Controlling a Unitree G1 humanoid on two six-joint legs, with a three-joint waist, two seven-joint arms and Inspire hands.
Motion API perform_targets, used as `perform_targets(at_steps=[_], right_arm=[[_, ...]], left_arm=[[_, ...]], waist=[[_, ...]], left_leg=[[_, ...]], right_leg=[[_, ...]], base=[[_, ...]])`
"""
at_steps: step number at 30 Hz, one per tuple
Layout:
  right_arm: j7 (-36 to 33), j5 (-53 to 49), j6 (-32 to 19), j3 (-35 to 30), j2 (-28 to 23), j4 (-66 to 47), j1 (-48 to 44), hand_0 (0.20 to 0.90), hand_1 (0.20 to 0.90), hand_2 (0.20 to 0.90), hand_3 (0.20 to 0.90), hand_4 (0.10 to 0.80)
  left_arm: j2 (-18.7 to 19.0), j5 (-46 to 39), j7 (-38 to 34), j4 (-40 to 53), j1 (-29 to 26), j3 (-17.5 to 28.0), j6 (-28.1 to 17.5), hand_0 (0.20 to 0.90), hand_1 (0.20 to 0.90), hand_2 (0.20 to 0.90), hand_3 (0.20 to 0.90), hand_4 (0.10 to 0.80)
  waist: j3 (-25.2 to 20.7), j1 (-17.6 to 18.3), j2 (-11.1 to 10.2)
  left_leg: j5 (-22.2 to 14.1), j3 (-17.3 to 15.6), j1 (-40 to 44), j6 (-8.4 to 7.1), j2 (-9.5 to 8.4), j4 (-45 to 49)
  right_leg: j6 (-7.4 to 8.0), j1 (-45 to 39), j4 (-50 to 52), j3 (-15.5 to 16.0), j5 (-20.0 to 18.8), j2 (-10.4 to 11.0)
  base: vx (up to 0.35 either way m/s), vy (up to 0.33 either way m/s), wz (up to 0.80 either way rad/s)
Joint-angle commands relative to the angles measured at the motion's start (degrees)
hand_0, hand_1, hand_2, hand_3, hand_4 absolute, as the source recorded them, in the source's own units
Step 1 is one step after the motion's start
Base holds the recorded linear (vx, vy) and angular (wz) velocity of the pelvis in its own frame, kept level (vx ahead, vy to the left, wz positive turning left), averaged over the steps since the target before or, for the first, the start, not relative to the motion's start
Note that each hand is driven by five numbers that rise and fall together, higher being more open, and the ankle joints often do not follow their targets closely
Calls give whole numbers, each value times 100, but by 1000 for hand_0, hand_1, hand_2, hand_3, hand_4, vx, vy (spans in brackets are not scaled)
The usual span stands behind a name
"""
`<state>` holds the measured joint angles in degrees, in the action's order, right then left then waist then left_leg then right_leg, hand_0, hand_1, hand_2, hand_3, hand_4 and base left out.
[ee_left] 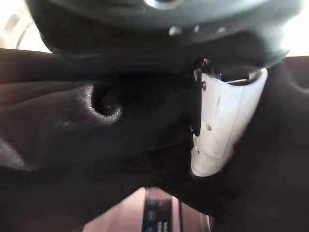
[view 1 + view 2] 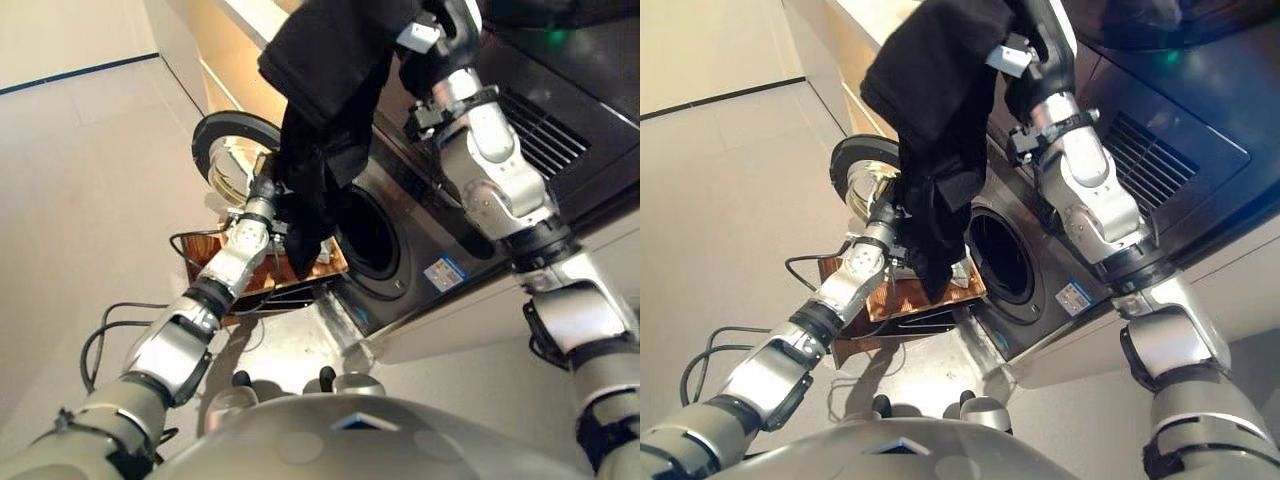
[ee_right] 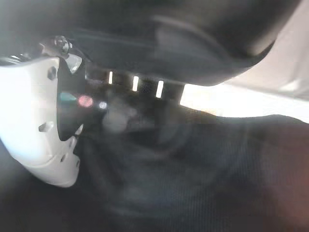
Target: Pick up the clothes and place them into the washing machine
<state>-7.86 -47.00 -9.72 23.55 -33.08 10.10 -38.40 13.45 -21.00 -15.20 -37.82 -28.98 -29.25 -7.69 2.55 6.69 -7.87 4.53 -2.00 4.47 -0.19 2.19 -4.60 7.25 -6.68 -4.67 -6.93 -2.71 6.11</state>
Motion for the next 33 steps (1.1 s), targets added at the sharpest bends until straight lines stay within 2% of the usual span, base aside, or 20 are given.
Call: perform_targets(at_steps=[1,12,17,23,24,25,26,33], right_arm=[[-291,68,-702,-653,7,159,-49,200,200,200,200,300],[-566,890,-603,-1541,766,340,1585,200,200,200,200,300],[-676,1370,-464,-1582,1066,586,2047,200,200,200,200,300],[-583,1266,-401,-1425,1282,924,2175,200,200,200,200,300],[-550,1234,-382,-1378,1312,1026,2166,345,345,345,345,404],[-530,1236,-362,-1319,1332,1096,2166,719,719,719,719,671],[-491,1185,-334,-1259,1378,1214,2170,900,900,900,900,800],[-212,764,-179,-832,1716,1923,2209,900,900,900,900,800]], left_arm=[[-46,55,-109,551,-712,245,-785,200,200,200,200,300],[403,317,-382,1531,-176,1059,-911,200,200,200,200,300],[589,422,-462,1930,-1,1373,-977,200,200,200,200,300],[577,413,-451,2104,99,1430,-995,200,200,200,200,300],[559,361,-454,2104,102,1442,-993,200,200,200,200,300],[544,338,-442,2085,99,1436,-987,200,200,200,200,300],[523,312,-424,2062,103,1409,-984,200,200,200,200,300],[399,150,-429,1935,52,1357,-945,200,200,200,200,300]], waist=[[-863,-334,88],[-799,-369,280],[-755,-371,379],[-738,-371,432],[-734,-381,437],[-733,-383,440],[-729,-387,442],[-725,-418,489]], left_leg=[[-374,22,61,-427,289,82],[-336,82,-54,-407,265,110],[-330,91,-88,-409,265,121],[-378,104,-35,-405,261,99],[-375,106,-35,-407,260,97],[-373,109,-34,-410,261,99],[-373,115,-35,-409,263,102],[-375,140,-19,-417,251,118]], right_leg=[[157,557,499,22,77,52],[133,614,484,56,60,91],[122,633,495,69,71,99],[116,571,481,89,133,111],[114,564,478,89,131,114],[112,556,477,97,131,116],[105,551,478,107,139,117],[97,516,486,146,148,128]], base=[[0,0,0],[-10,0,0],[-6,-8,4],[14,-8,5],[0,0,0],[0,0,0],[0,0,0],[0,0,0]])
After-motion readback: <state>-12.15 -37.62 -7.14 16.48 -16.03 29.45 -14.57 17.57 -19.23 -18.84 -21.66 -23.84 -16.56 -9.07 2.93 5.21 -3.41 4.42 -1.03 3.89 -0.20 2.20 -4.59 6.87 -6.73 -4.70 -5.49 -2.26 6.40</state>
